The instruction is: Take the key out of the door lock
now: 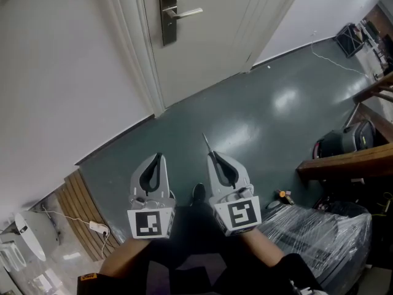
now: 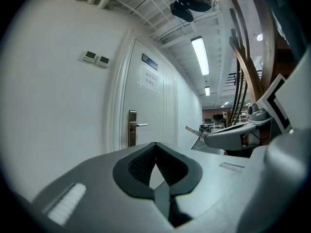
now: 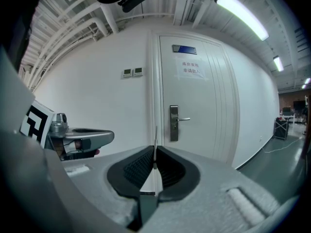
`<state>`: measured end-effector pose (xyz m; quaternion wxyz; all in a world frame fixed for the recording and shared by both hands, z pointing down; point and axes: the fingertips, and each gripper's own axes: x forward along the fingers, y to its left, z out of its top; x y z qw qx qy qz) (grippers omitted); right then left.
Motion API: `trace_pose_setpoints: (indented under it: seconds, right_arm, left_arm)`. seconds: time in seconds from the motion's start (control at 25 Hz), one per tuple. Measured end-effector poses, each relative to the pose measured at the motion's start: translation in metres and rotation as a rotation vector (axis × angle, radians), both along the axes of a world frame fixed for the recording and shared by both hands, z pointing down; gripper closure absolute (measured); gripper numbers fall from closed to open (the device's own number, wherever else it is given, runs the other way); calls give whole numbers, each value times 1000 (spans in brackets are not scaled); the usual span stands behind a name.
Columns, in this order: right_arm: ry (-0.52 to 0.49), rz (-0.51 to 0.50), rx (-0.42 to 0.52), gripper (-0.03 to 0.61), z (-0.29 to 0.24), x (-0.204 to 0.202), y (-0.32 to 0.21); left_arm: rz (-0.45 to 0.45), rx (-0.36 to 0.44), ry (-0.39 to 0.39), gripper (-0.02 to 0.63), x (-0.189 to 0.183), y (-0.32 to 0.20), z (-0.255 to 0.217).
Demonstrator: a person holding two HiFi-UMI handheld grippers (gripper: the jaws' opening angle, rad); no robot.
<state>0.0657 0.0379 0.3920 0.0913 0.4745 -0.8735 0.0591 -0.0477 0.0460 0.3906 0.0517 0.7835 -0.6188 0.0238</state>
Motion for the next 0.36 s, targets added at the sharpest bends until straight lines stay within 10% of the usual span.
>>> trace_pose_setpoints:
  seconds: [0.36]
  right_arm:
    - [24,32,-8,563,6,19,7]
  left_arm:
    - [-1,1,12,595,10,7,0]
